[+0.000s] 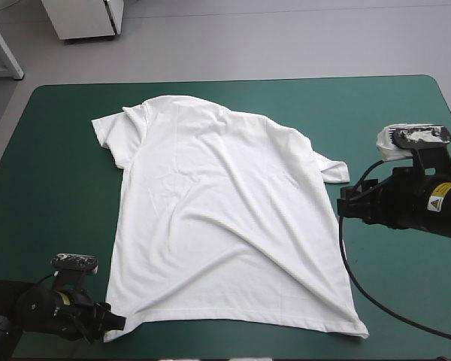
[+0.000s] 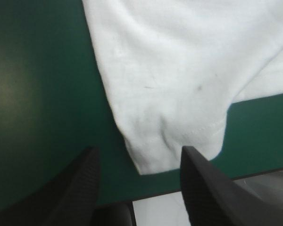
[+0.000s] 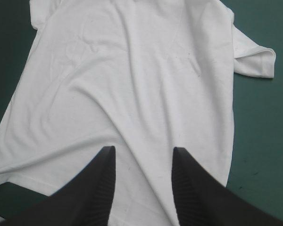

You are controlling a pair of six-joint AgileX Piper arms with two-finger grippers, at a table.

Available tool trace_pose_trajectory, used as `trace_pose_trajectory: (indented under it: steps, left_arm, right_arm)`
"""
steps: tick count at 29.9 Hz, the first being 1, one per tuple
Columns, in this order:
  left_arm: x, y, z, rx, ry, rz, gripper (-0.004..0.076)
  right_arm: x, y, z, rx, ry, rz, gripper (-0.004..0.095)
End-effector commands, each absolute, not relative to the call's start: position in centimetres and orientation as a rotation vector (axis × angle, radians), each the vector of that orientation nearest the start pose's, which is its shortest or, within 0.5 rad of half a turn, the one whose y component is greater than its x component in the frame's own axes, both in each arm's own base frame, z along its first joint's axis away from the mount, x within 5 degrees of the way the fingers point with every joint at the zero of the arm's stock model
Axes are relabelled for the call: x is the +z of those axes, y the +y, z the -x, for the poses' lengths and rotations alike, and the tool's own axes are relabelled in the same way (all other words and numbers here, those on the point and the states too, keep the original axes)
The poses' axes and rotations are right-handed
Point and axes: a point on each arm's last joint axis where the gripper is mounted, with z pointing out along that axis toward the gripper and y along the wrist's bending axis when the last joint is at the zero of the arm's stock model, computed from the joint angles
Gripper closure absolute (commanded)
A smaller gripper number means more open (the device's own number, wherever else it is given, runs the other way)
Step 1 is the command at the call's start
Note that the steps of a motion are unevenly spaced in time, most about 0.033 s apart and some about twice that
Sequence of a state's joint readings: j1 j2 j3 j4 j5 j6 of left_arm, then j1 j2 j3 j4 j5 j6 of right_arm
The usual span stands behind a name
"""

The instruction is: Fold the cloth

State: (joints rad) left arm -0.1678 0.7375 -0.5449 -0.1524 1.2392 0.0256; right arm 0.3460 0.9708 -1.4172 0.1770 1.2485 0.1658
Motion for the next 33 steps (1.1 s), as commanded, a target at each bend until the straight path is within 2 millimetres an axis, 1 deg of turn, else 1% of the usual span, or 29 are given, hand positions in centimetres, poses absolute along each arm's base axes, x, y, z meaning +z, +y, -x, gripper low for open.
trace_pose_trajectory:
  steps: [1, 4, 10, 14, 16, 21, 23, 26, 29, 30, 31, 33]
  left_arm:
    - [24.9, -2.8, -9.1, -0.218, 2.997, -0.205, 0.0374]
    - [24.2, -2.8, -9.9, -0.187, 3.062, -0.209, 0.0388]
    - [23.0, -3.3, -11.2, -0.227, 3.184, -0.198, 0.0388]
    - [22.7, -3.8, -11.5, -0.305, 3.207, -0.169, 0.0388]
    - [22.5, -3.8, -11.7, -0.292, 3.225, -0.171, 0.0388]
    - [21.7, -3.9, -12.2, -0.285, 3.304, -0.112, 0.0389]
    - [21.3, -4.0, -12.5, -0.287, 3.331, -0.106, 0.0403]
    - [20.8, -4.0, -12.8, -0.286, 3.374, -0.099, 0.0477]
    - [20.6, -4.3, -13.0, -0.324, 3.389, -0.099, 0.0633]
    - [20.6, -4.4, -13.0, -0.343, 3.387, -0.113, 0.0705]
    - [20.6, -4.4, -12.9, -0.355, 3.384, -0.133, 0.073]
    - [20.7, -4.4, -13.1, -0.351, 3.378, -0.125, 0.0733]
  right_arm:
    - [47.5, 6.4, -12.9, 0.515, 2.245, 0.233, 0.0542]
    - [47.5, 6.4, -12.9, 0.518, 2.245, 0.233, 0.0542]
    - [47.6, 6.3, -13.0, 0.492, 2.238, 0.229, 0.0542]
    - [47.7, 6.2, -13.2, 0.478, 2.221, 0.224, 0.0542]
    - [47.7, 6.1, -13.2, 0.467, 2.219, 0.222, 0.0549]
    - [47.7, 6.0, -13.2, 0.453, 2.218, 0.221, 0.0594]
    - [47.7, 6.0, -13.3, 0.448, 2.218, 0.22, 0.0597]
    - [47.7, 6.0, -13.3, 0.446, 2.218, 0.22, 0.0604]
    - [47.7, 6.0, -13.3, 0.446, 2.218, 0.22, 0.0604]
    - [47.7, 6.0, -13.3, 0.446, 2.218, 0.22, 0.0604]
    - [47.7, 6.0, -13.3, 0.446, 2.218, 0.22, 0.0604]
    - [47.7, 6.0, -13.3, 0.446, 2.218, 0.22, 0.0604]
